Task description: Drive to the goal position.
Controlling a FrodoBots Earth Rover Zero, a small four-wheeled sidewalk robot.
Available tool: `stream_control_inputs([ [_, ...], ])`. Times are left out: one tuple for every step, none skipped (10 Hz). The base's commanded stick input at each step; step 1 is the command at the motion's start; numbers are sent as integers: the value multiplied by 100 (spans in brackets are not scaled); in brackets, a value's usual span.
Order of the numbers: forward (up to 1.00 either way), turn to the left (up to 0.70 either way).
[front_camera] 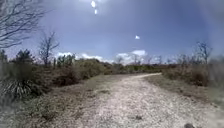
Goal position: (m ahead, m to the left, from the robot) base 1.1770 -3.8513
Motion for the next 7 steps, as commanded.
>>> stream_control_inputs([
  [30,0],
  [30,0],
  [30,0],
  [45,0],
  [50,0],
  [50,0],
  [50,0],
])
